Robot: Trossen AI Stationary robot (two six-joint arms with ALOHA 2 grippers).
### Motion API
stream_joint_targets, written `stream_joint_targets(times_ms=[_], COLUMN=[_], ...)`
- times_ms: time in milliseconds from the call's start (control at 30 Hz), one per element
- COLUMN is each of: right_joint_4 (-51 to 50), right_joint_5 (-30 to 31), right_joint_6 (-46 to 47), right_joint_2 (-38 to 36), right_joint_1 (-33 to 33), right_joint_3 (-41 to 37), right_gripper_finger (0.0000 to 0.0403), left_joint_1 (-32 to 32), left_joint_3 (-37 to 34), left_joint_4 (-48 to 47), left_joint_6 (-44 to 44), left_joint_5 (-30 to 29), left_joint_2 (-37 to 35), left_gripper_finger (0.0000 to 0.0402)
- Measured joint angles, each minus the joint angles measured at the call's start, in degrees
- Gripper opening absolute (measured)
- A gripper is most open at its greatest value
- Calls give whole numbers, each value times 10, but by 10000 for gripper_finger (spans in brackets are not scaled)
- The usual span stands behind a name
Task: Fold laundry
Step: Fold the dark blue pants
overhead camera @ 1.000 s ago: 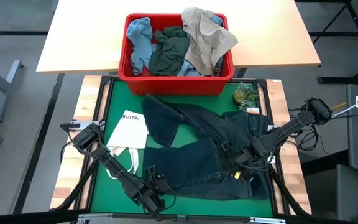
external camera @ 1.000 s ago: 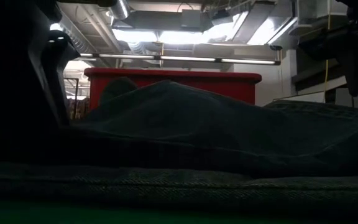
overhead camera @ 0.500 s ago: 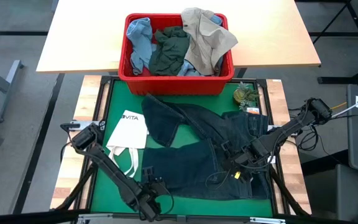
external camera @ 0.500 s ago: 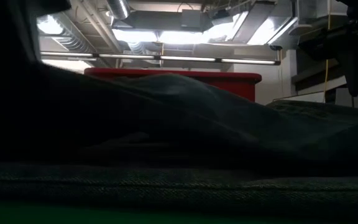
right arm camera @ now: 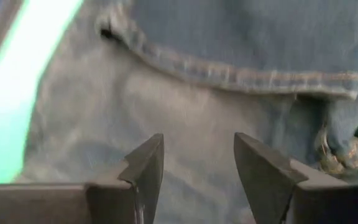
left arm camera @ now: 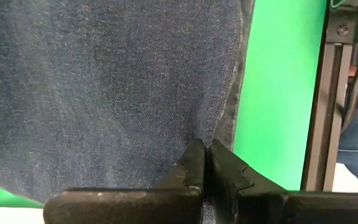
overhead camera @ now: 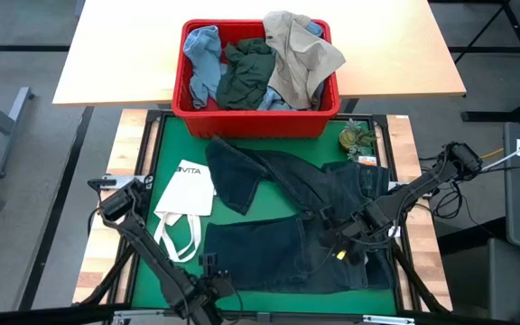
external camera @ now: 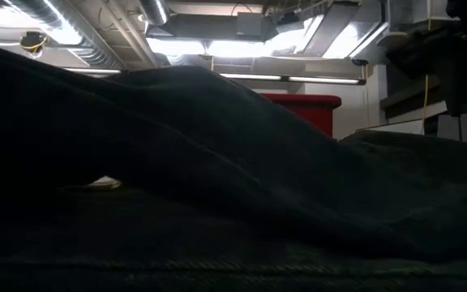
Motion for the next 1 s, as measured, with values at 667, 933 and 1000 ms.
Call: stream_joint_targets(times_ms=[667, 933, 1000], right_joint_4=[205, 270, 286], right_joint_5=[32, 53, 54], right_joint_6=[136, 135, 138], right_joint_2=[141, 182, 185], right_joint_1=[121, 119, 119], right_joint_3=[0, 0, 0], right_gripper_finger=[195, 195, 195], left_joint_1=[10, 10, 10], left_joint_3=[0, 0, 0], left_joint_4=[8, 13, 13], left_joint_6=[0, 0, 0], left_joint_5=[-2, -2, -2], left_joint_2=[0, 0, 0], left_gripper_finger=[2, 3, 3])
